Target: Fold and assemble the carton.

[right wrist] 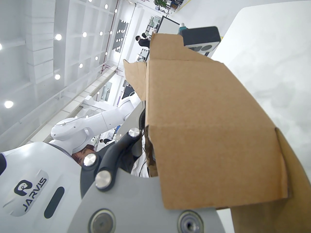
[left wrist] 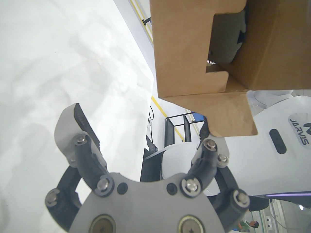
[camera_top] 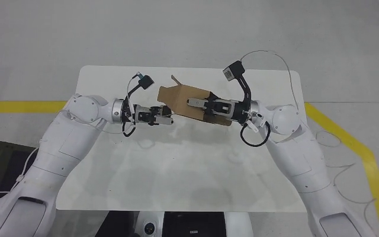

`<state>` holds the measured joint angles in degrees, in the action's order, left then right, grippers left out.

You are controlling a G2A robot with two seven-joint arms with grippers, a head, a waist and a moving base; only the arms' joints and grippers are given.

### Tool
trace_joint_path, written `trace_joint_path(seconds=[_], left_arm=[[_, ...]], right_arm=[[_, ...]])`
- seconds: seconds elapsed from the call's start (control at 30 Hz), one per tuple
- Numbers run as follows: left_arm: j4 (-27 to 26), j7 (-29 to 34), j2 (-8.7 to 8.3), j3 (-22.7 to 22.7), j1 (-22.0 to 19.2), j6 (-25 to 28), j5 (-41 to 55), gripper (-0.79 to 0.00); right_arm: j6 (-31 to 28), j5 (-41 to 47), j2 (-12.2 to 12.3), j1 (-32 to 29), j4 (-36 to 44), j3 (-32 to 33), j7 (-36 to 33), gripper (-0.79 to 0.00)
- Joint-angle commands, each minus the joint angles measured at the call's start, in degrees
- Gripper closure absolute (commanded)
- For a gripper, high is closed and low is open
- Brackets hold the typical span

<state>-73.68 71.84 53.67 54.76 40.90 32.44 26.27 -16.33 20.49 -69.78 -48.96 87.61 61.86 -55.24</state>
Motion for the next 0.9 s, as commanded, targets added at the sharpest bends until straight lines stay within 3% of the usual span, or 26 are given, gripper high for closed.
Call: trace_joint_path(seconds=[0.0,0.87], left_arm=[[0.3,0.0,-0.17,0.7,0.0,0.0,0.5,-0.785],[-1.2,0.3,-0.14,0.9,-0.4,-0.3,0.7,-0.785]], right_arm=[[0.1,-0.1,0.0,0.2,-0.1,-0.3,-0.5,0.000],[-0.1,0.8,-0.6,2.1,-0.5,-3.2,-3.5,0.000]])
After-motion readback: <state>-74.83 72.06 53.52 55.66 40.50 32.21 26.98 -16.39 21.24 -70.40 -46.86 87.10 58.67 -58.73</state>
